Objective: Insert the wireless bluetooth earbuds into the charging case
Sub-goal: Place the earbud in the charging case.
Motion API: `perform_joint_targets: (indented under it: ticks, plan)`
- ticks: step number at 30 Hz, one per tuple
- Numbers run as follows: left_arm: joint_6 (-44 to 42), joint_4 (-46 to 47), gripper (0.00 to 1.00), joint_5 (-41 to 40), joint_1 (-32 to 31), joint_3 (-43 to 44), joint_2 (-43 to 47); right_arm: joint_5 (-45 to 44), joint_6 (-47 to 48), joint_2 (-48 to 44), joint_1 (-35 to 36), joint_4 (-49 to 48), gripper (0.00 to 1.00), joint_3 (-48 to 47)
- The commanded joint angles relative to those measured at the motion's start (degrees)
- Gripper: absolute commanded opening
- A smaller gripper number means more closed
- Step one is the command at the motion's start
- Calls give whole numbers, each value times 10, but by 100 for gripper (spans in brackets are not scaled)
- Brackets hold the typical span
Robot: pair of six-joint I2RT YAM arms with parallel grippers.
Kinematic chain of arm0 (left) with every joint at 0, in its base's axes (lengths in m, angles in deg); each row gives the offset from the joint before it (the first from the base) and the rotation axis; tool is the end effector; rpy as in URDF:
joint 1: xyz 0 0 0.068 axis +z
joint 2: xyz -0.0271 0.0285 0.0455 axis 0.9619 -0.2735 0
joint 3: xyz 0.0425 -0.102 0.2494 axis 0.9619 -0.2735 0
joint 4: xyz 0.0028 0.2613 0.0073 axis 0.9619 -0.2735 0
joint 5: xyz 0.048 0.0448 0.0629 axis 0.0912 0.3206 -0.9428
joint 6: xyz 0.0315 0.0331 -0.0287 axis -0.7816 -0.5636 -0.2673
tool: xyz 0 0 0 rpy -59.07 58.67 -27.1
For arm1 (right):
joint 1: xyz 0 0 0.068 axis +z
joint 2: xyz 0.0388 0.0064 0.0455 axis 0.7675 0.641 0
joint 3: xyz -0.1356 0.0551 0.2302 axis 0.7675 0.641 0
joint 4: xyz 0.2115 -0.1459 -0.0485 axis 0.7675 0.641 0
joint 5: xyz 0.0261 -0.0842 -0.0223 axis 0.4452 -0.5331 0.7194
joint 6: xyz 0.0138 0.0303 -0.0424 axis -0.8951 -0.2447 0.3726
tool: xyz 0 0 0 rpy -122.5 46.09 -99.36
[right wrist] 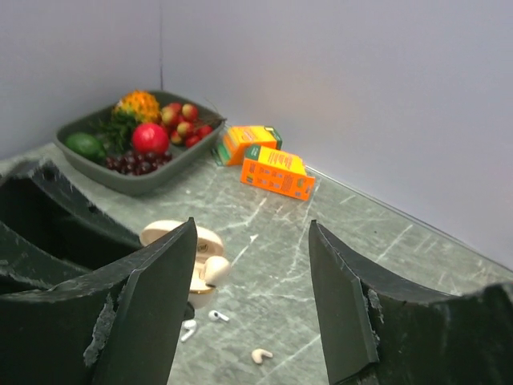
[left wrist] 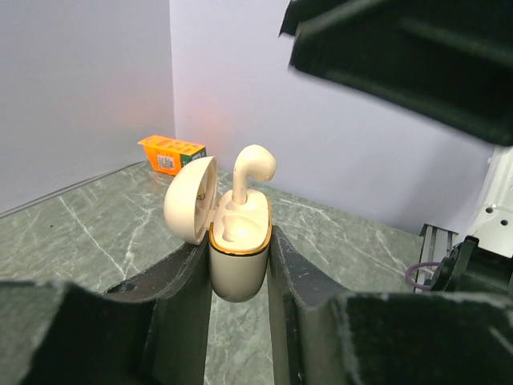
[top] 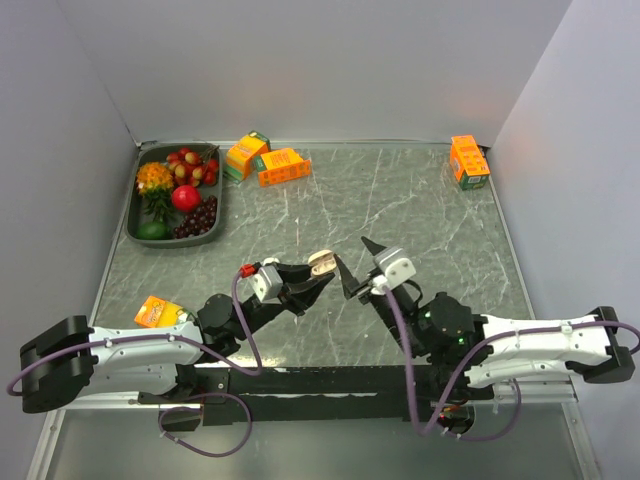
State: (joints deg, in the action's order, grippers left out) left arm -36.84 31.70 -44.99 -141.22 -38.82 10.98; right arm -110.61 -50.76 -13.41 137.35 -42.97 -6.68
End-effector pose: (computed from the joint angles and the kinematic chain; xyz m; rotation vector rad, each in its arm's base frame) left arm 0.0881 -0.1953 0.2738 0.5357 1.1020 -0.9864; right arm 0.0371 0.1786 0.3781 -0.5243 1.2761 0.3007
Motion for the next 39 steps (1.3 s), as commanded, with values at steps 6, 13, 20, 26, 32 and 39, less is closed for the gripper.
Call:
perform_joint_targets:
  ticks: [6,13,20,26,32,39]
  plan:
    - [9,48,1,-4,1,12,2,-9,-139,-16,-41,230,61,-120]
    - [3,41,1,-12,0,10,15,37,-267,5,-71,423,69,-170]
    - [0,35,1,-16,1,8,27,51,-314,21,-77,495,69,-185]
    - [-1,34,1,-15,0,8,26,59,-309,27,-77,485,70,-186]
    - [4,34,1,-12,0,7,25,50,-293,29,-77,465,70,-188]
    - [5,37,1,-12,1,2,26,36,-286,25,-77,459,70,-190]
